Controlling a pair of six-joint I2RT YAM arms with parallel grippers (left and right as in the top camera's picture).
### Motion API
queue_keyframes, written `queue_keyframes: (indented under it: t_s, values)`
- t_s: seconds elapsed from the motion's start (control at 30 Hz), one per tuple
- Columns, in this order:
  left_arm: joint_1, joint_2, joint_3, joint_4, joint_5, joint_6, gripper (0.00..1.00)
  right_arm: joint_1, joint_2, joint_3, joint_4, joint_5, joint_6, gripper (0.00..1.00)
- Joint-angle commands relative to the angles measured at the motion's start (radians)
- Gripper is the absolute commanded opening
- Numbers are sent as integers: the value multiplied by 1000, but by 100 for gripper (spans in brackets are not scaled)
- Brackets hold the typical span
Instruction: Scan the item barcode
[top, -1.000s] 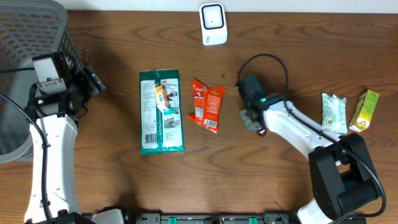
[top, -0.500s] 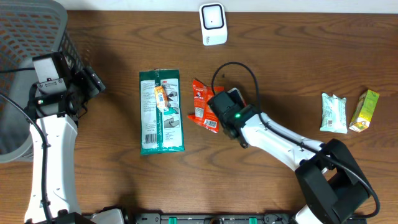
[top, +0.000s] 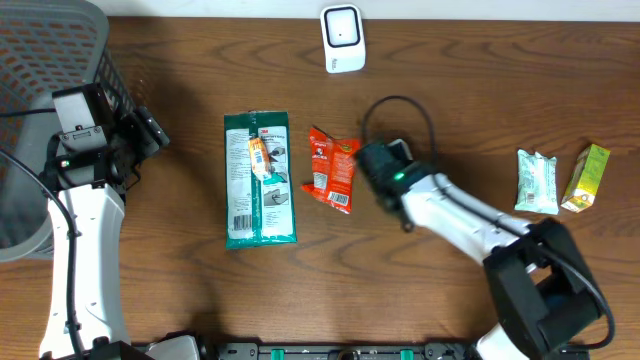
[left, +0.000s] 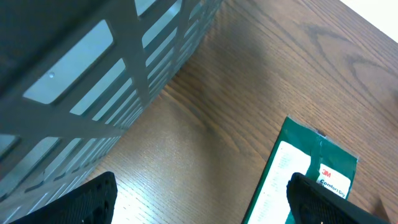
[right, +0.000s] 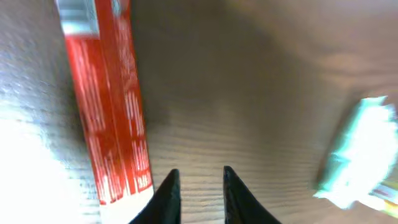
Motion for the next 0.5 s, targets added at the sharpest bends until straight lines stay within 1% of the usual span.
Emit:
queue_keyframes:
  t_s: [0.0,0.2,0.33,0.37,0.47]
  values:
    - [8,-16,14,1,-13,-6,88,-98,-13,42,-10,-381,-110,25]
    - [8,-16,14,1,-13,-6,88,-276,-13,45,-14,-690,-123,25]
    - [8,-16,14,1,-13,-6,88,-385,-13,45,-17,-985,-195,27]
    - [8,-16,14,1,-13,-6,88,-410,-13,43,-18,-1017,-196,27]
    - [8,-16,14,1,-13,-5,88,-428,-11,39,-18,-983,-196,26]
